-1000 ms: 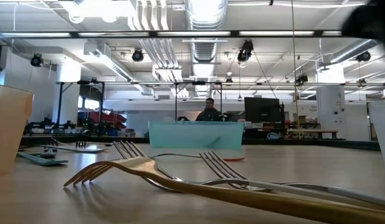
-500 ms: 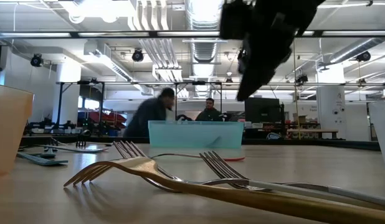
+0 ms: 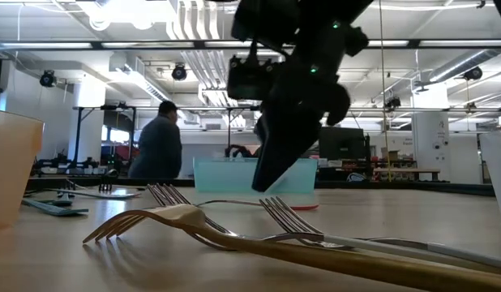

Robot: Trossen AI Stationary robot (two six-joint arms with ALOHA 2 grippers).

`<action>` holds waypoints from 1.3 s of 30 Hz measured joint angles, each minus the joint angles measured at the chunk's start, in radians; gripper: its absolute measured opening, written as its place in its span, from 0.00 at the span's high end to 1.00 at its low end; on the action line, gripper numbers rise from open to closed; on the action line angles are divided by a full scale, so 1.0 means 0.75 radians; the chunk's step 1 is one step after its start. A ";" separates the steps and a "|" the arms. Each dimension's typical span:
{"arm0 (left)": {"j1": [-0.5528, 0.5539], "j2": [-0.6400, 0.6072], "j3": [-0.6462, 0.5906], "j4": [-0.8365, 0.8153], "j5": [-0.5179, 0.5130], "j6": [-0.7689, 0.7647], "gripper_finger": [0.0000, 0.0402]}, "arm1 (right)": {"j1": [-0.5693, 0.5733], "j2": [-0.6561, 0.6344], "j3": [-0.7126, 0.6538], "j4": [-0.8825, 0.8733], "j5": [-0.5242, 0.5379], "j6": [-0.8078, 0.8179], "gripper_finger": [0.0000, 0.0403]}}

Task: Sort silverware by color (type)
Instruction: Put the orange fork into the transparent bin

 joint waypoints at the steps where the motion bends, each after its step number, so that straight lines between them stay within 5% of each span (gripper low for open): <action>1: -0.002 0.000 0.000 0.002 0.008 0.000 0.84 | 0.000 0.020 0.018 0.003 0.000 0.000 0.70; 12: -0.036 0.000 -0.006 0.009 0.018 -0.029 0.84 | 0.000 0.194 0.175 0.006 0.014 -0.014 0.74; 22: -0.044 0.000 -0.007 0.009 0.024 -0.036 0.84 | -0.002 0.252 0.187 -0.015 0.038 0.023 0.96; 39: -0.048 0.001 -0.013 0.027 0.023 -0.049 0.84 | 0.022 -0.164 0.145 -0.514 0.197 0.182 0.98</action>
